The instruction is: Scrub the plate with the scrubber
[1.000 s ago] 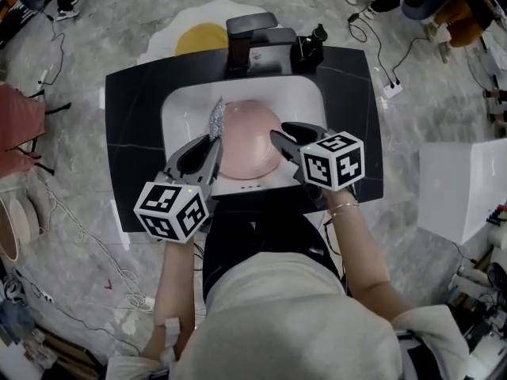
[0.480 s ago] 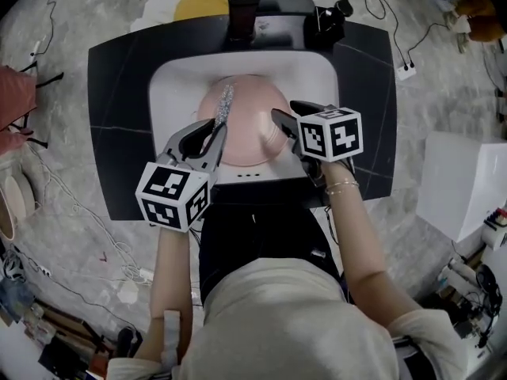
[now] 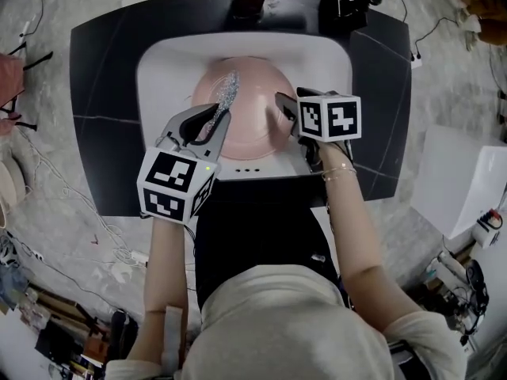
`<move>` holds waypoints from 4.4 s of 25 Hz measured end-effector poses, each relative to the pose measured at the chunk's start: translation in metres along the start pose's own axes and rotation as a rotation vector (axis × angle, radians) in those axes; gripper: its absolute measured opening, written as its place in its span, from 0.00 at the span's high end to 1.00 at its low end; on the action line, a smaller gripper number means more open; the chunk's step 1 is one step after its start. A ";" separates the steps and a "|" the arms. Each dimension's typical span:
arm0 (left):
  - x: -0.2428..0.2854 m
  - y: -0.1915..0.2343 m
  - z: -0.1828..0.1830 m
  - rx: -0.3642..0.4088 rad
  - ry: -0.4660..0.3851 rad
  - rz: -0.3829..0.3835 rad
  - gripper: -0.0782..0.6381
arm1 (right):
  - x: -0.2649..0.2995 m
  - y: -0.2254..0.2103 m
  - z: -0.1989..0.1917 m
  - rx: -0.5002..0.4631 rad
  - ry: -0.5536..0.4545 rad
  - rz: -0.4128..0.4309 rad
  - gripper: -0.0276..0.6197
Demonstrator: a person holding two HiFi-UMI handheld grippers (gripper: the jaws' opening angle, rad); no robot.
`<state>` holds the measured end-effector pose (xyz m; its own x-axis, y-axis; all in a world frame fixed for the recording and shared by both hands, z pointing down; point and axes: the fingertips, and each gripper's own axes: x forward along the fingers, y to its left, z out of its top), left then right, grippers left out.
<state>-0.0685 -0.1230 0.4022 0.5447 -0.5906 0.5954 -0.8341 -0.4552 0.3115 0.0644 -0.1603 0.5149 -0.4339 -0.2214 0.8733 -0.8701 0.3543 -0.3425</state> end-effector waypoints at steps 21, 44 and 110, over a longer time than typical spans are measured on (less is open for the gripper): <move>0.023 0.008 -0.020 0.017 0.094 -0.057 0.79 | 0.029 -0.027 -0.019 0.066 0.069 -0.047 0.91; 0.077 -0.042 -0.056 0.256 0.339 -0.174 0.79 | 0.008 -0.006 0.002 0.077 -0.034 0.047 0.90; 0.064 -0.082 -0.114 0.258 0.604 -0.438 0.80 | -0.005 0.003 0.008 0.059 -0.081 0.037 0.91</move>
<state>0.0251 -0.0474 0.4991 0.6157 0.1082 0.7805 -0.4682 -0.7465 0.4729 0.0619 -0.1651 0.5066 -0.4811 -0.2830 0.8297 -0.8646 0.3095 -0.3958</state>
